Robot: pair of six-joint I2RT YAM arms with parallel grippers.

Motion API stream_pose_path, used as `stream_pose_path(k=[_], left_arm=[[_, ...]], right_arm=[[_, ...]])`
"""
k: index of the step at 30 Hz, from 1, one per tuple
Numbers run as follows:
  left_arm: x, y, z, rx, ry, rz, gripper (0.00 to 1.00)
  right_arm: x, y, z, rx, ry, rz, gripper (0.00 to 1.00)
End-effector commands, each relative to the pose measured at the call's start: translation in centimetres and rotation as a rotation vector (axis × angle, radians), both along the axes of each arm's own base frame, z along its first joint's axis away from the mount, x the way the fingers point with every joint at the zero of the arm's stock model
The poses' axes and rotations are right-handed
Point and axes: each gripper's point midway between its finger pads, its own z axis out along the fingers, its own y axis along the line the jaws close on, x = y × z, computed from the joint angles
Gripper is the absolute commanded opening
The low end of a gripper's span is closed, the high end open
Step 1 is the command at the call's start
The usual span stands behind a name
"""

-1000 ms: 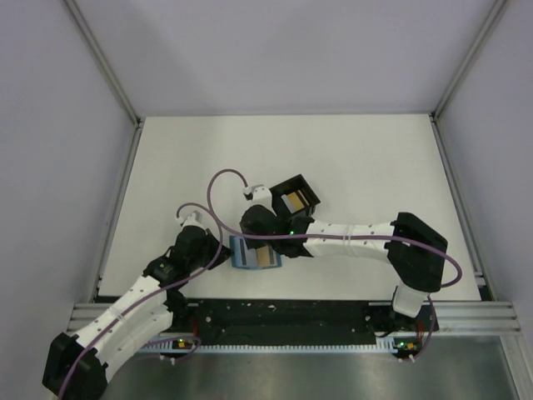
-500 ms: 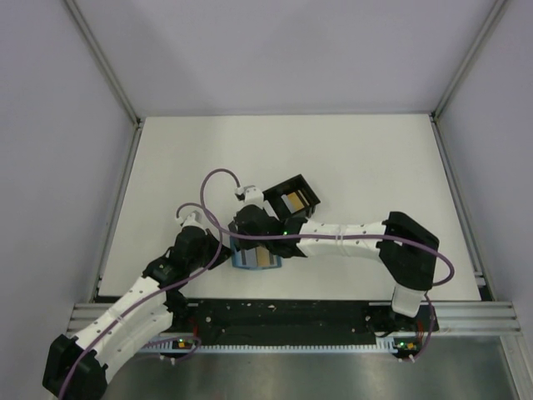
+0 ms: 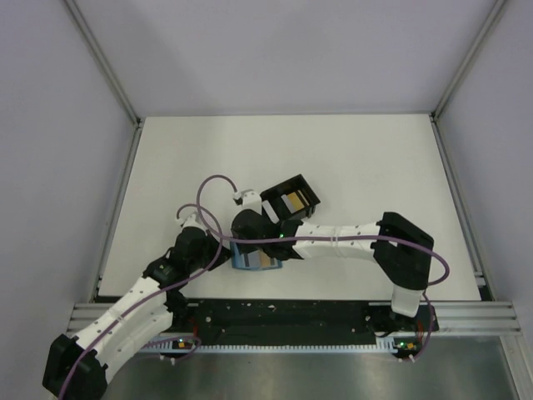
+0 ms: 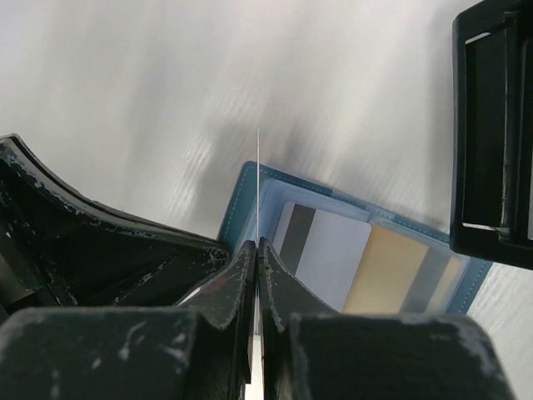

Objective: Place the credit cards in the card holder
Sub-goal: Turn over the card slot in the card holder.

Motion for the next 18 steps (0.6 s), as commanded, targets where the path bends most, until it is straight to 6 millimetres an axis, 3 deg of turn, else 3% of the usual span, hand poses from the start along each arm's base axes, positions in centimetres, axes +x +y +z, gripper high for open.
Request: stream_pose_path(k=[1,5,18], left_arm=[[0.64,-0.51,1.12,-0.038,-0.048,-0.001,0.0],[0.62,-0.47,1.21,-0.038,-0.048,0.001,0.0],[0.53,-0.75,1.75,-0.063,-0.058,-0.006,0.0]], right_arm=[[0.31,0.78,2.22,-0.028,-0.089,-0.004,0.0],[0.22,0.81,2.81,-0.083,-0.144,0.001,0.0],[-0.26,0.94,2.13,-0.155,-0.156,-0.011,0.0]])
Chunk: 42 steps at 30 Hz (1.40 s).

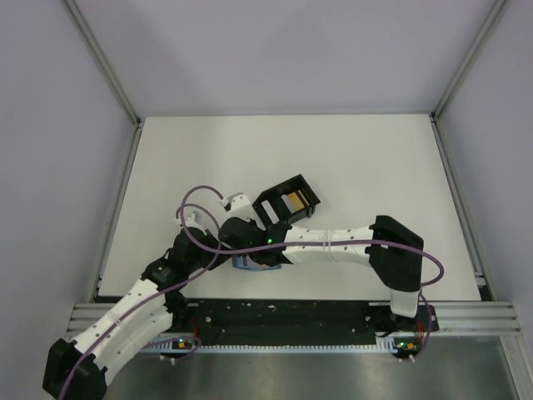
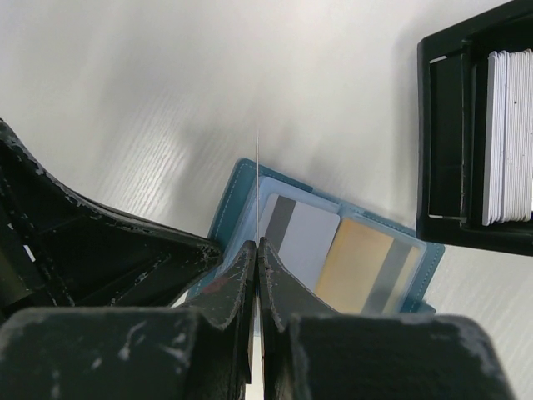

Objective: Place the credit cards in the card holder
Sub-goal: Turn over the card slot in the card holder.

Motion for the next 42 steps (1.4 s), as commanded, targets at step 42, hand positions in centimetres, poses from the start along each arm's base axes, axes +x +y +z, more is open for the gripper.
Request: stream_pose_path(k=[42], left_arm=[[0.4,-0.3,0.9,-0.035,-0.029,0.011,0.0]], right_arm=[[-0.5,0.9,1.6,0.108,0.009,-0.031,0.0]])
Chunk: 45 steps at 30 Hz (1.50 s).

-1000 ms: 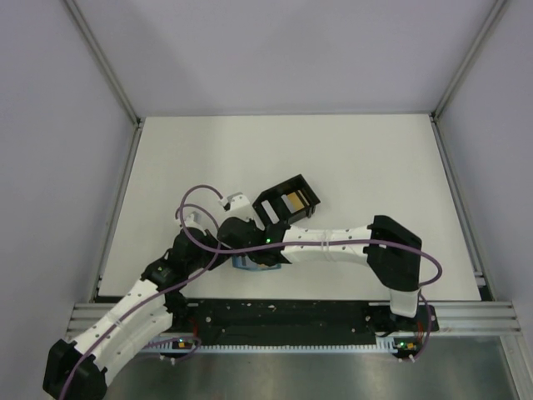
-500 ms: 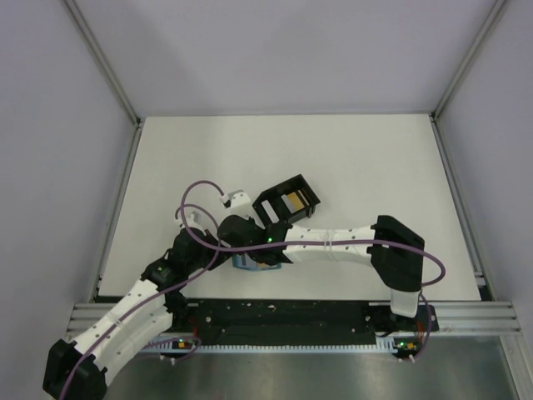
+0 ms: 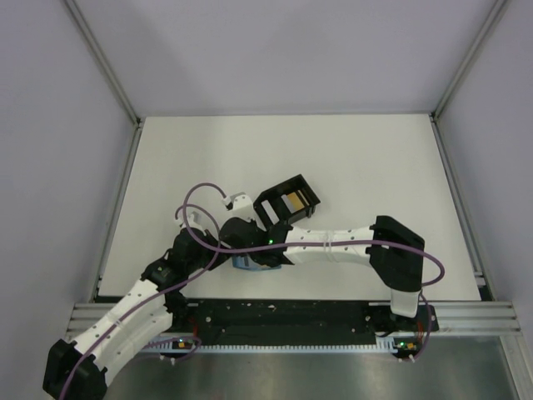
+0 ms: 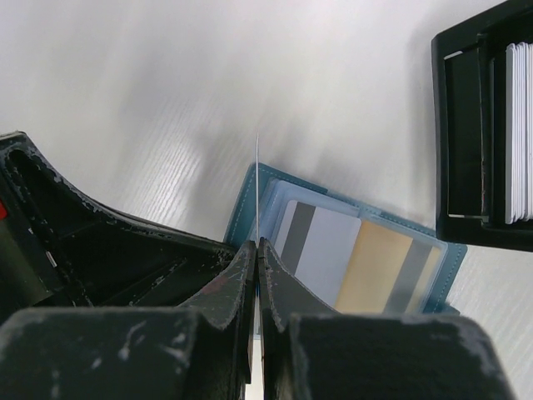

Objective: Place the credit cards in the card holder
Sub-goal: Turn over the card slot in the card holder, then insert the credit card into the card holder.

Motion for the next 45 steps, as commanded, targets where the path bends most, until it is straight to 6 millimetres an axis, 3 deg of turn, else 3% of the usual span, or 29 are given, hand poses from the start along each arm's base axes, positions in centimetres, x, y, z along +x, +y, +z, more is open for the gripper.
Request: stream_pose_path(k=[1,8,14,21,31,37,45], left_arm=[[0.5,-0.2,0.8,-0.02,-0.035,0.004,0.0],[0.5,-0.1,0.7,-0.014,-0.033,0.007,0.0],[0.6,-0.1,1.0,-0.014,-0.039,0.008,0.0],[0.5,-0.1,0.9,-0.012,-0.04,0.006,0.0],[0.1,1.2,-1.3,0.052,0.005,0.046,0.0],[-0.1,1.5,-2.0,0.06,0.019,0.06,0.0],[-0.7,2.2,-3.4,0.086,0.049,0.072,0.0]], right_arm=[[-0.3,0.4,1.4,0.048,-0.013,-0.007,0.0],[0.4,-0.5,2.5,0.017,-0.061,-0.021,0.0],[0.5,-1.1,1.6,-0.05,-0.071,-0.019,0.0],[0.4,-1.5,2.7,-0.059,-0.099,-0.025,0.0],[0.9,-5.3,1.7,-0.059,-0.038,-0.08,0.0],[0.8,-6.8,0.6,0.019,0.038,-0.078,0.0],[-0.2,-5.2,0.5,0.304,0.189,0.042,0.0]])
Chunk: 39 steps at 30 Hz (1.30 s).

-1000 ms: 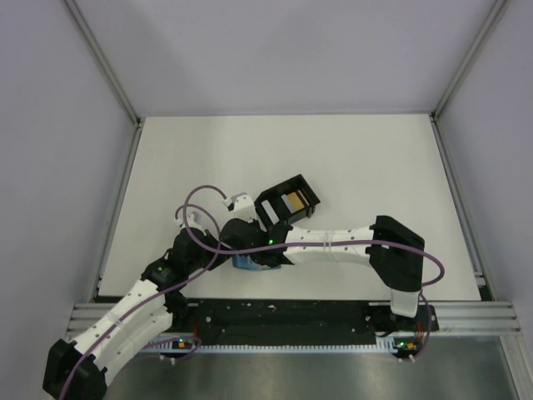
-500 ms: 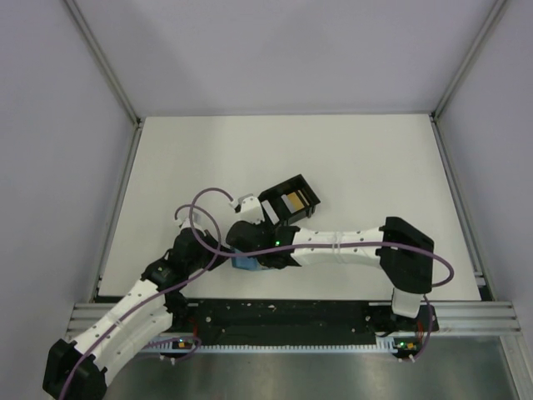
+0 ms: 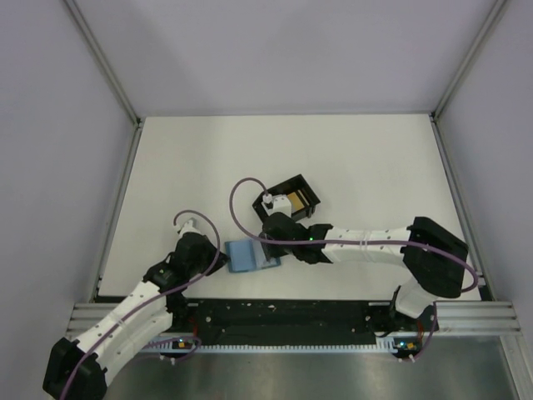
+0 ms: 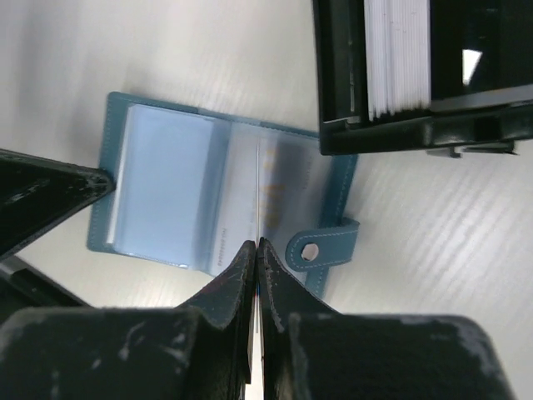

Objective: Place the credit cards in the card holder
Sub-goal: Insert the credit card into the card holder.

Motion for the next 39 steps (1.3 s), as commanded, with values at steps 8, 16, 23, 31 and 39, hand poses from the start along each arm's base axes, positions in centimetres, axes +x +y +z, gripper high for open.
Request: stream_pose_path(k=[8,16,23,31,39], left_arm=[[-0.3,0.7,-1.1,0.023,0.017,0.03,0.0],[-0.3,0.8,-1.3,0.023,0.021,0.036,0.0],[-0.3,0.7,-1.3,0.017,0.015,0.036,0.0],[-0.5,0.6,-1.7,0.011,0.022,0.032,0.0],[-0.5,0.6,-1.8,0.008,0.02,0.031,0.0]], right_arm=[[-0.2,3.5,3.7,0.392,0.105,0.061,0.0],[0.2,2.2,0.7,0.415,0.227,-0.023,0.0],[-0.6,2.5,-0.7,0.441,0.271,0.0,0.0],[-0.9,2.8,-2.3,0.436,0.313,-0.009,0.0],[0.0,2.3,-3.5,0.393,0.311,-0.045,0.0]])
